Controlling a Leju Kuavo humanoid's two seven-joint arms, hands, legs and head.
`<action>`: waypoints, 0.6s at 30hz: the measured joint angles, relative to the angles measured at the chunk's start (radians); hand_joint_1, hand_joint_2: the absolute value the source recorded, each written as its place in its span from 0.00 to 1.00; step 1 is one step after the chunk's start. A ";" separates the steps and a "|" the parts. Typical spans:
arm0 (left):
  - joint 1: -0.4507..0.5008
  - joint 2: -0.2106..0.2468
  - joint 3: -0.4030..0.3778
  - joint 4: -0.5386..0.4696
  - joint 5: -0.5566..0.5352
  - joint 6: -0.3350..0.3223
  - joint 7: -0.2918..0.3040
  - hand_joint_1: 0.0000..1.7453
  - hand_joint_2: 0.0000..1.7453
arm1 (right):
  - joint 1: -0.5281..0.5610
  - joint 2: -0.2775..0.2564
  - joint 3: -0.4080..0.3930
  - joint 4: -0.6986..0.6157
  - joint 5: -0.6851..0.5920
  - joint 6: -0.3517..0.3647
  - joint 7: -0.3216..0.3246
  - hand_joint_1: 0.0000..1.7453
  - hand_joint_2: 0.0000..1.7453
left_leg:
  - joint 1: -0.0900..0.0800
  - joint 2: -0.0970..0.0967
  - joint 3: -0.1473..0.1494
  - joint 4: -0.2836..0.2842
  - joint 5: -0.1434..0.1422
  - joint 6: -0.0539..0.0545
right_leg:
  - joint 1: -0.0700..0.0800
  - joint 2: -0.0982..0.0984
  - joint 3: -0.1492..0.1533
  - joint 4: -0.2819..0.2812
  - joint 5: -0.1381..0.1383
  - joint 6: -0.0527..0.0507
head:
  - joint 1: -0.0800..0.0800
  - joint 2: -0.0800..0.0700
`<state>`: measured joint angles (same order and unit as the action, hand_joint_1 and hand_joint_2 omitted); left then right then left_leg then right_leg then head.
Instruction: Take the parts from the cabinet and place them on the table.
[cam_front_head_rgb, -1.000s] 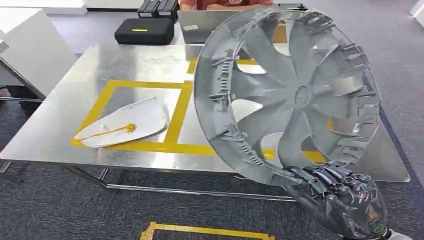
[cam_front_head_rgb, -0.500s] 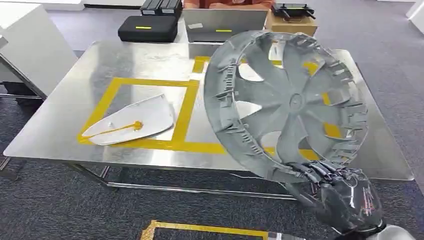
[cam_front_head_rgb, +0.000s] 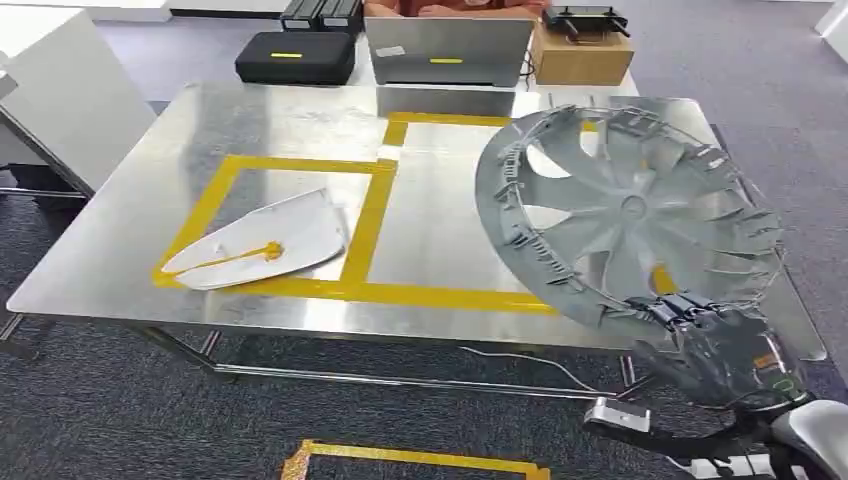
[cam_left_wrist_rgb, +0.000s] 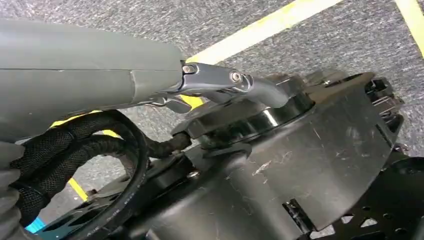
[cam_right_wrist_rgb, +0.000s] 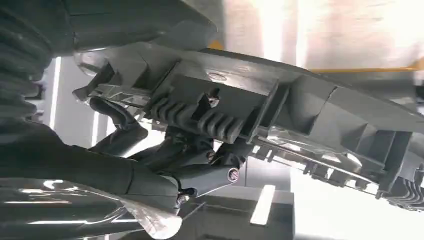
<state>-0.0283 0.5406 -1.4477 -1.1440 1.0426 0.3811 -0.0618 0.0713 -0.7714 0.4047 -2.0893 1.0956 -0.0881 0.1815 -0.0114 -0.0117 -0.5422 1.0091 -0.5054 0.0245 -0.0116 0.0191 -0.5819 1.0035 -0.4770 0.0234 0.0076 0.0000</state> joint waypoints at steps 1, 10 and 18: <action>0.000 0.001 0.000 -0.003 0.002 0.002 0.000 0.00 1.00 | -0.002 -0.013 -0.015 0.008 -0.002 0.008 -0.012 1.00 1.00 | 0.000 0.000 0.000 0.000 0.000 0.000 | 0.000 0.000 0.000 0.000 0.000 0.000 | 0.000 0.000; -0.001 0.005 0.000 -0.006 0.001 -0.005 -0.002 0.00 1.00 | -0.056 -0.091 -0.060 0.068 -0.022 0.048 -0.107 1.00 1.00 | 0.000 0.000 0.000 0.000 0.000 0.000 | 0.000 0.000 -0.001 0.000 0.000 0.000 | 0.000 0.000; -0.019 0.022 0.008 0.014 -0.030 -0.122 -0.010 0.00 1.00 | -0.140 -0.123 -0.009 0.117 0.069 -0.018 -0.196 1.00 1.00 | 0.000 0.000 0.000 0.000 0.000 0.000 | 0.000 0.000 -0.001 0.000 0.000 0.000 | 0.000 0.000</action>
<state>-0.0469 0.5627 -1.4401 -1.1303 1.0128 0.2590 -0.0721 -0.0689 -0.8942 0.3960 -1.9722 1.1651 -0.1057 -0.0141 -0.0114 -0.0117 -0.5422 1.0092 -0.5053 0.0246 -0.0114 0.0195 -0.5826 1.0035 -0.4768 0.0236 0.0076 0.0000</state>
